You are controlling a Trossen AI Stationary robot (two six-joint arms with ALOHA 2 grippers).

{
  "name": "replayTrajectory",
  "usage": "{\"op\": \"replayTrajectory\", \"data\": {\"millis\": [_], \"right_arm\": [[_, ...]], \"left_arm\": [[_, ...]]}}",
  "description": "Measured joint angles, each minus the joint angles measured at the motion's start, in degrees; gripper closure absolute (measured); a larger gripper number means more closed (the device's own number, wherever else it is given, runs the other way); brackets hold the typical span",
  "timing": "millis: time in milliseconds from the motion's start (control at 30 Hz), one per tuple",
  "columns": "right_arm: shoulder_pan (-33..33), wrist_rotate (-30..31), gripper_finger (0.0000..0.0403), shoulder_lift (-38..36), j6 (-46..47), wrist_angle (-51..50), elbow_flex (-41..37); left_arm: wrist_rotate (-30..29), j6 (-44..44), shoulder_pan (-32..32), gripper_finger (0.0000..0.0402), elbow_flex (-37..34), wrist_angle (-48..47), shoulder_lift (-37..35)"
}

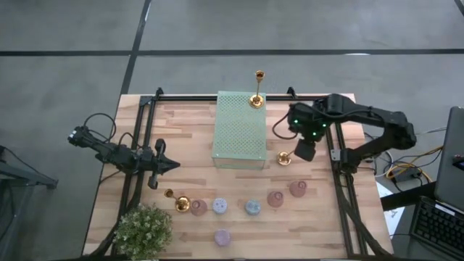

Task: Pick & Place candle stick holders
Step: Put the right gold candle holder on the shelf aligned with other gold candle holder

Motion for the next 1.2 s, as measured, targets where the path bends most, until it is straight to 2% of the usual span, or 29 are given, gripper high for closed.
{"op": "replayTrajectory", "data": {"millis": [233,500,800,900,1000,1200], "right_arm": [[0.0,-0.1,0.0235,3.4,-2.5,0.1,0.1],[0.0,1.7,0.0196,2.9,-3.5,0.4,0.1],[0.5,4.2,0.0177,-6.4,0.2,1.0,0.0],[2.3,6.2,0.0176,-10.2,2.7,4.4,-1.3],[4.7,8.6,0.0177,-13.7,5.4,6.9,-4.5],[9.0,12.0,0.0183,-20.7,8.7,15.7,-16.3]], "left_arm": [[0.0,0.0,0.0,0.0390,0.0,0.0,0.0],[0.0,0.0,0.0,0.0390,0.0,0.0,0.0],[0.0,0.0,0.0,0.0390,0.0,0.0,0.0],[0.0,0.0,0.0,0.0390,0.0,0.0,0.0],[0.0,0.0,0.0,0.0390,0.0,0.0,0.0],[0.0,0.0,0.0,0.0390,0.0,0.0,0.0]]}}
